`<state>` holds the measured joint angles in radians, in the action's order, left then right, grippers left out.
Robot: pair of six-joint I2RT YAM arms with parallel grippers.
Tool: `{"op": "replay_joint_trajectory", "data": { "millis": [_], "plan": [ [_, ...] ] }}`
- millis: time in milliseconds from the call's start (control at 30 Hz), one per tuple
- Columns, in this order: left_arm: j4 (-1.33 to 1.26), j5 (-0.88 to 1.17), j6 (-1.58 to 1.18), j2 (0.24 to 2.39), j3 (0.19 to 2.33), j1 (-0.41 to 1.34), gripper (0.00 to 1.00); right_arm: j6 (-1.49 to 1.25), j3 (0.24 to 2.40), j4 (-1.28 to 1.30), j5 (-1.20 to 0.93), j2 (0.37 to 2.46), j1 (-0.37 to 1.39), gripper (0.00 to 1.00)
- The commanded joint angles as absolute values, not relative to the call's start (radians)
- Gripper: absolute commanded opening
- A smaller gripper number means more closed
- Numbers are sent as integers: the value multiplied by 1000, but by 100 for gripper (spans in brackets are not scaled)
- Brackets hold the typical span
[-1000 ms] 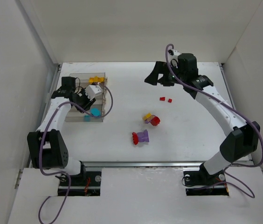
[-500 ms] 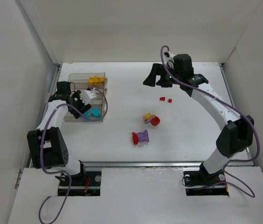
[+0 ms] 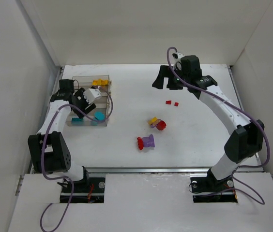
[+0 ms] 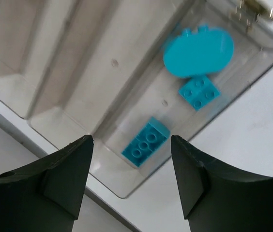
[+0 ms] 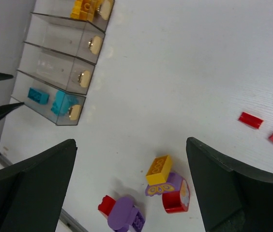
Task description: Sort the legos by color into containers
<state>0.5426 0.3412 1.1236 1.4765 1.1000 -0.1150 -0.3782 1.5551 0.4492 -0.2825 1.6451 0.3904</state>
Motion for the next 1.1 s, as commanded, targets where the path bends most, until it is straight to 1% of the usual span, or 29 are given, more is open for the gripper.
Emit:
{"op": "replay_joint_trajectory", "data": {
  "millis": [0,100,133,267,367,433,500,567,633,733,833,933,1067],
  "plan": [
    [566,399,1051,1466,1218,-40,62,-338,1601,495,-213,1635,370,100],
    [593,426,997,1466,1290,37,62,-304,1592,560,-172,1635,370,100],
    [594,436,986,1466,1302,93,64,-295,1568,572,-161,1635,370,100],
    [598,472,959,1456,1322,250,69,-295,1473,595,-161,1603,370,100],
    [588,482,905,1489,1344,339,69,-276,1409,595,-190,1594,379,100],
    [578,514,864,1508,1368,350,69,-226,1387,618,-180,1583,402,100],
    [578,523,807,1519,1377,350,67,-186,1376,650,-144,1594,458,100],
    [578,523,807,1519,1364,350,67,-160,1367,696,-115,1608,517,100],
    [578,497,807,1510,1335,350,67,-137,1339,707,-106,1618,547,95],
    [568,486,796,1490,1312,350,67,-117,1310,698,-66,1618,590,84],
    [568,486,775,1479,1312,350,67,-117,1310,716,-11,1664,601,84],
    [568,486,764,1460,1312,350,67,-144,1347,775,76,1715,601,87],
    [568,468,764,1424,1292,350,67,-134,1358,785,115,1726,635,88]
  ]
}}
